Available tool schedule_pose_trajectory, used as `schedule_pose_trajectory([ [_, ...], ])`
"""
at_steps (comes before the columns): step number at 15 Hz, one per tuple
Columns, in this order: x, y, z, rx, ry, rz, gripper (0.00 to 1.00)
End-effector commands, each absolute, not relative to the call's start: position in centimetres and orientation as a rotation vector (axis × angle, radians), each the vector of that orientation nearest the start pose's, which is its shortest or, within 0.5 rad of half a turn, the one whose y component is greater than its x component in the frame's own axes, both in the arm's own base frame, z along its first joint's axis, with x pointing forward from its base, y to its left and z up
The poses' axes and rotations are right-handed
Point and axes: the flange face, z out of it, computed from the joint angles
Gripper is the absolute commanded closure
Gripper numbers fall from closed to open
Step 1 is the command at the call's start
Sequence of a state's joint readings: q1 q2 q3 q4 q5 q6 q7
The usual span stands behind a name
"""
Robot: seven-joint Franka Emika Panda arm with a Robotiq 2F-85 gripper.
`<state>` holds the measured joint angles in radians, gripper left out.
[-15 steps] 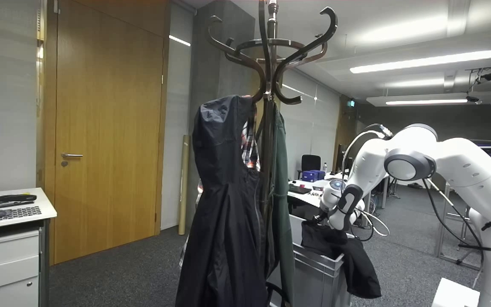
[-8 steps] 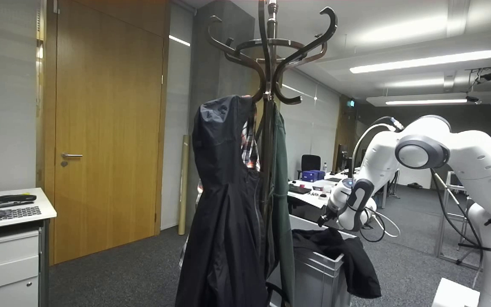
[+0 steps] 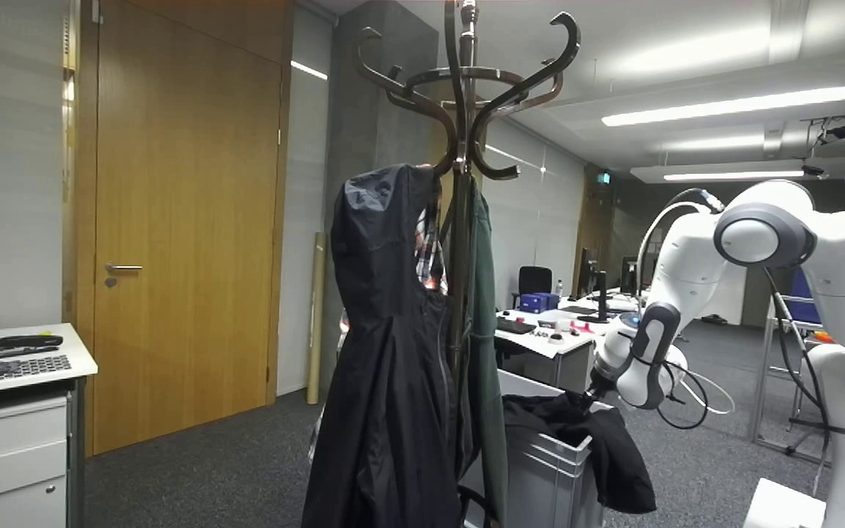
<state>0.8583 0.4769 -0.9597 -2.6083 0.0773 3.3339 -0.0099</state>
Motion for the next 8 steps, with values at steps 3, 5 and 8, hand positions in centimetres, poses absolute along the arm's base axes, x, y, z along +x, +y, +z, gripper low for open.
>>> schedule_pose_trajectory([
  [3,40.0,-10.7,21.9,-3.436,0.125,-0.692,0.0],
  [5,38.1,-12.1,21.9,-3.44,0.188,-0.669,0.0],
  [8,38.6,-14.6,22.5,-3.432,0.278,-0.669,0.0],
])
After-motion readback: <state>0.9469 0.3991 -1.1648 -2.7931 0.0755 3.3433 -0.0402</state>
